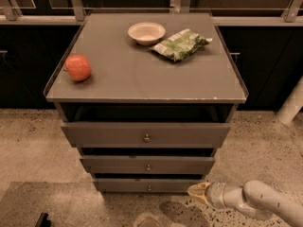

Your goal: Close middle drawer

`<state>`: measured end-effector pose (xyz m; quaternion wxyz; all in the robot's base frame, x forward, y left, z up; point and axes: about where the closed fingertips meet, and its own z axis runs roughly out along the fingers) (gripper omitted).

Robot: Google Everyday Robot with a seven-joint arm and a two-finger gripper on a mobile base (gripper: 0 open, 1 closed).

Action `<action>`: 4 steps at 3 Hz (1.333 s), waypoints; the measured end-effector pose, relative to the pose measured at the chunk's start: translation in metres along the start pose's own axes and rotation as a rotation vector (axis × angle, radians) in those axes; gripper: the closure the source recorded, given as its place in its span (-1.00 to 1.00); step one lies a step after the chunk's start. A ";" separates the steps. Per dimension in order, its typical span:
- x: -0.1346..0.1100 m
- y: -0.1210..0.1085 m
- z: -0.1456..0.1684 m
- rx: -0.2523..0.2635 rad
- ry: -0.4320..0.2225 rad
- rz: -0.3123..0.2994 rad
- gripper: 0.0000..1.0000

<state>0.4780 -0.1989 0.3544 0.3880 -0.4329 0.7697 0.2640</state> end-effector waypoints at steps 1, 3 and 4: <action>0.000 0.000 0.000 0.000 0.000 0.000 -0.31; 0.000 0.000 0.000 0.000 0.000 0.000 -1.00; 0.000 0.000 0.000 0.000 0.000 0.000 -1.00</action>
Offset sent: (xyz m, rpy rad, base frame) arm 0.0000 0.0000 0.0000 0.0000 0.0000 0.0000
